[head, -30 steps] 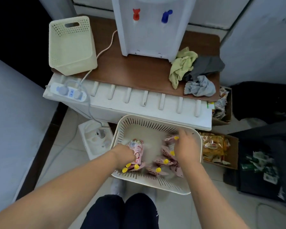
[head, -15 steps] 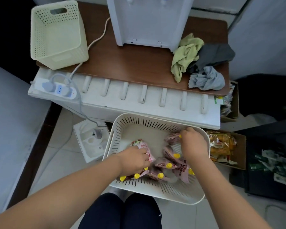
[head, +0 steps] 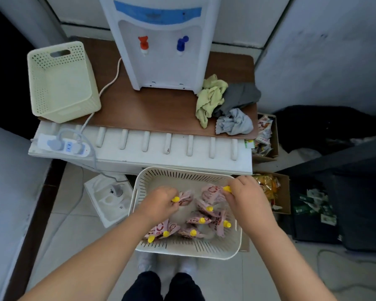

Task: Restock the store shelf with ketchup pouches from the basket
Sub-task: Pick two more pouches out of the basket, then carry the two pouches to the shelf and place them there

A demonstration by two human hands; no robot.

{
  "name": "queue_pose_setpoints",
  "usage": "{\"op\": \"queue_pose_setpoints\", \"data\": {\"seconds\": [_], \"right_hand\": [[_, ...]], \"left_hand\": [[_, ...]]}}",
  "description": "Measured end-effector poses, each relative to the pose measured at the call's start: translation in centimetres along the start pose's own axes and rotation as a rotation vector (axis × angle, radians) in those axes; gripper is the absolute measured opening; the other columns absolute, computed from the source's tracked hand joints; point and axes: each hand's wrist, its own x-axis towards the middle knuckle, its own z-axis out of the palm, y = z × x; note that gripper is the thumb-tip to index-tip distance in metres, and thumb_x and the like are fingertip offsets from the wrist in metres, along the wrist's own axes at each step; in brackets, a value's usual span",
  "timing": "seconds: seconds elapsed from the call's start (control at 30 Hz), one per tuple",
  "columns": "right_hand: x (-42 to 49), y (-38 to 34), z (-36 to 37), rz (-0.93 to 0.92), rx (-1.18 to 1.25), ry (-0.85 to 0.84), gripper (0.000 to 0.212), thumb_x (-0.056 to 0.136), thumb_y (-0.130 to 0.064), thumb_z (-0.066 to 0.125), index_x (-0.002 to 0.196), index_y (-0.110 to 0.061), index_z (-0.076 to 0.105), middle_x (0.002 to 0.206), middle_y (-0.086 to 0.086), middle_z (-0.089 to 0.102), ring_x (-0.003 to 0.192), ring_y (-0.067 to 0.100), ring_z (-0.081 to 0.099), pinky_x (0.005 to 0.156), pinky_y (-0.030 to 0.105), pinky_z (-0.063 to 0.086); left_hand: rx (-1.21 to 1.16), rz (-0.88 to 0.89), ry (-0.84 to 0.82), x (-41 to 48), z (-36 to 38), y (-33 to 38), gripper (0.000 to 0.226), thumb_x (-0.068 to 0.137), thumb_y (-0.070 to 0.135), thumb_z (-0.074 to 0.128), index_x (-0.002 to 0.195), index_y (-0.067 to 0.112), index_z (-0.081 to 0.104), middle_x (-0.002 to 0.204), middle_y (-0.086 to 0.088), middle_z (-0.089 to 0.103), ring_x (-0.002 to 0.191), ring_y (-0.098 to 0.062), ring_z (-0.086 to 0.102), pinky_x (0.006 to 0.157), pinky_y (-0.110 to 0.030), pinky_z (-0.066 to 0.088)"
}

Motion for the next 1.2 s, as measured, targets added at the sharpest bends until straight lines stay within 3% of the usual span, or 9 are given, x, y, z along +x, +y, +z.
{"op": "queue_pose_setpoints", "data": {"seconds": [0.17,0.23,0.47,0.67,0.87,1.03,1.2], "right_hand": [[-2.7,-2.7,-9.9,0.131,0.099,0.012,0.02,0.096,-0.035,0.062,0.096,-0.016,0.068,0.091,0.0,0.068,0.09,0.023,0.06,0.075,0.038,0.051],[-4.1,-4.0,-13.8,0.194,0.145,0.02,0.022,0.099,-0.038,0.057,0.099,-0.018,0.066,0.093,-0.002,0.066,0.091,0.021,0.06,0.075,0.036,0.049],[-10.3,-9.1,-28.2,0.399,0.067,0.181,0.025,0.099,-0.037,0.056,0.088,-0.015,0.061,0.086,0.001,0.063,0.084,0.024,0.059,0.069,0.037,0.046],[-20.3,-12.5,-38.1,0.619,-0.071,0.484,0.022,0.095,-0.036,0.061,0.088,-0.016,0.066,0.086,0.003,0.067,0.082,0.028,0.062,0.066,0.035,0.046],[-31.2,-11.9,-43.4,0.847,-0.199,0.693,0.022,0.09,-0.032,0.068,0.08,-0.013,0.067,0.077,0.007,0.067,0.076,0.032,0.062,0.064,0.036,0.048],[-42.2,-9.9,-44.1,1.116,-0.149,0.738,0.021,0.088,-0.034,0.065,0.079,-0.015,0.068,0.079,0.004,0.067,0.08,0.03,0.062,0.067,0.041,0.055],[-55.7,-8.4,-43.1,1.382,-0.195,0.841,0.019,0.083,-0.036,0.068,0.08,-0.017,0.071,0.078,0.005,0.068,0.078,0.031,0.063,0.065,0.038,0.055]], "left_hand": [[0.052,0.262,0.003,-1.4,-9.3,6.5,0.038,0.092,0.044,0.047,0.075,0.013,0.063,0.071,-0.001,0.064,0.071,-0.022,0.06,0.063,-0.036,0.049],[0.082,0.349,-0.024,-2.4,-14.2,9.3,0.045,0.092,0.051,0.042,0.081,0.014,0.065,0.075,0.001,0.065,0.074,-0.019,0.06,0.066,-0.036,0.048],[0.084,0.736,0.031,-5.9,-30.6,19.6,0.019,0.095,0.034,0.054,0.099,0.02,0.066,0.087,0.007,0.069,0.081,-0.015,0.066,0.072,-0.027,0.048],[-0.076,0.966,-0.074,-7.5,-37.1,31.3,0.004,0.095,0.016,0.065,0.097,0.019,0.067,0.087,0.004,0.069,0.081,-0.016,0.066,0.075,-0.038,0.055],[-0.238,1.172,-0.245,-11.6,-35.6,44.3,0.007,0.092,0.012,0.071,0.098,0.016,0.071,0.089,-0.001,0.072,0.083,-0.021,0.069,0.079,-0.045,0.058],[-0.152,1.398,-0.401,-17.4,-29.8,55.7,0.01,0.093,0.016,0.07,0.102,0.02,0.072,0.094,0.004,0.073,0.089,-0.016,0.071,0.081,-0.042,0.059],[-0.119,1.587,-0.541,-25.2,-22.3,66.1,0.011,0.092,0.014,0.071,0.1,0.02,0.073,0.091,0.009,0.072,0.084,-0.005,0.069,0.076,-0.026,0.057]]}}
